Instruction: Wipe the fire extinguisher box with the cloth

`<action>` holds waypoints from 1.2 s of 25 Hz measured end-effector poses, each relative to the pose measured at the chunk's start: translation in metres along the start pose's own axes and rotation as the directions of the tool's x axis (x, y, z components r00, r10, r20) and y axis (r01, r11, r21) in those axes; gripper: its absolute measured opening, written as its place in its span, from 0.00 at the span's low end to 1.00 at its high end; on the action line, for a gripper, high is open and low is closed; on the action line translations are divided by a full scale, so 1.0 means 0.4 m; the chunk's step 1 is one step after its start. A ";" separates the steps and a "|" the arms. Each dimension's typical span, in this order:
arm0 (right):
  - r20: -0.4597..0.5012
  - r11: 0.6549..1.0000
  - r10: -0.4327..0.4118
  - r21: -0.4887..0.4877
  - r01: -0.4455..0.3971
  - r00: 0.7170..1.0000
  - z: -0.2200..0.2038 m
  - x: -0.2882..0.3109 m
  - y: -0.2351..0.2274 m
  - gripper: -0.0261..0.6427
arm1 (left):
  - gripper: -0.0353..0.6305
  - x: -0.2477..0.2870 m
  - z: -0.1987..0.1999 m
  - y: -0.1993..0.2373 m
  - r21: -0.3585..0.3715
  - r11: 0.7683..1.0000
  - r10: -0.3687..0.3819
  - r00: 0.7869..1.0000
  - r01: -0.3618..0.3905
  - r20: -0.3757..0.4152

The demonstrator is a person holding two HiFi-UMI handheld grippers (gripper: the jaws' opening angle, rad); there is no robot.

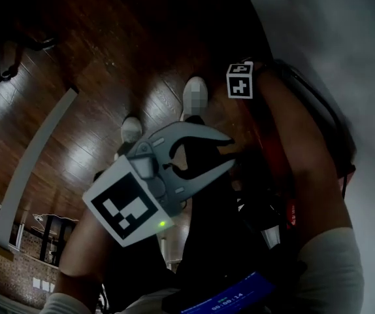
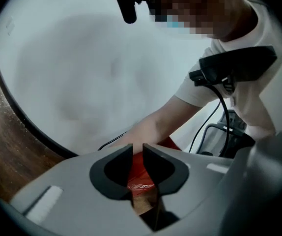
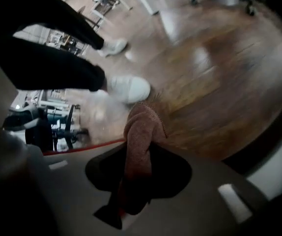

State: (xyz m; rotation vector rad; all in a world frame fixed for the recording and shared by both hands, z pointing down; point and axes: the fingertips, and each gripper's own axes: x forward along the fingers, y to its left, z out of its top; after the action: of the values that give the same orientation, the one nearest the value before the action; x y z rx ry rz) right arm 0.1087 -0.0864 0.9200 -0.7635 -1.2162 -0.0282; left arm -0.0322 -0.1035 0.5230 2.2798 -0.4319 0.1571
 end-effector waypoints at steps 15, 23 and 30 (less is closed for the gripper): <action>0.272 0.676 -0.613 0.666 0.314 0.742 0.047 -1.107 0.242 0.21 | 0.15 -0.332 0.254 -0.515 0.274 0.931 -0.249 0.968 0.240 -0.003; 0.043 0.111 -0.901 0.985 0.135 0.431 0.022 -1.384 0.832 0.22 | 0.15 -0.517 0.237 -0.709 0.368 0.844 -0.334 0.919 0.391 -0.210; -0.208 -0.277 -0.945 0.918 -0.284 0.251 0.156 -1.284 1.432 0.22 | 0.15 -0.549 0.155 -0.947 0.476 0.775 -0.295 0.904 0.415 -0.309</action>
State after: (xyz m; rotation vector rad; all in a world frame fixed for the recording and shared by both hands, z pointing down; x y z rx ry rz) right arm 0.0966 0.1896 0.1992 1.6065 -1.9133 0.5903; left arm -0.1040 0.1450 0.1643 2.8031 0.2053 0.3677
